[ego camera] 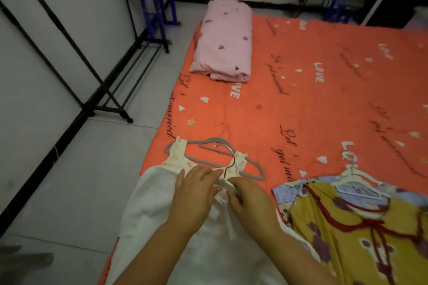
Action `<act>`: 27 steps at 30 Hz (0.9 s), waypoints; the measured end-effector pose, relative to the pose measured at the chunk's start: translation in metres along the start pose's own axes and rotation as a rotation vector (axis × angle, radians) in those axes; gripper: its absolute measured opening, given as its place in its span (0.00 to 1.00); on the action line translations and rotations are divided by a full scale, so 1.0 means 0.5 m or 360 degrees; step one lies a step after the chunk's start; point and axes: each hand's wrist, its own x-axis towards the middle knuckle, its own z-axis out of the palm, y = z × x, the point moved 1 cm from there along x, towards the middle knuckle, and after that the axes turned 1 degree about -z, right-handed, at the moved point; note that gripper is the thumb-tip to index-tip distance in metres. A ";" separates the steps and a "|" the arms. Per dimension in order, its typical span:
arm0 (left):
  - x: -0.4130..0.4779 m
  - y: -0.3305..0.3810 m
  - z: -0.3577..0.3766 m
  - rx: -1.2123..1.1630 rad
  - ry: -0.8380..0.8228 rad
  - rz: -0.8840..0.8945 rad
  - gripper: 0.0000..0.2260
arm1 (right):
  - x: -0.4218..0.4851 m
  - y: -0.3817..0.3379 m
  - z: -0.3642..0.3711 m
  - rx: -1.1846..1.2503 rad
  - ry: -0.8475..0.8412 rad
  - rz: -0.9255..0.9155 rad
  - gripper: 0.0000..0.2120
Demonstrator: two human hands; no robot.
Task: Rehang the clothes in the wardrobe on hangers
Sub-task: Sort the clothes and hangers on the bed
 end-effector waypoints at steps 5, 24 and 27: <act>-0.084 0.091 -0.120 -0.0149 0.0198 0.0236 0.15 | -0.112 -0.075 -0.139 0.0073 0.0254 -0.0050 0.12; -0.460 0.492 -0.185 -0.0554 0.0139 0.1459 0.12 | -0.749 -0.155 -0.404 -0.0472 0.1123 0.0473 0.11; -0.520 0.568 -0.176 -0.0609 0.0186 0.1564 0.12 | -0.842 -0.138 -0.444 -0.0559 0.1207 0.0563 0.10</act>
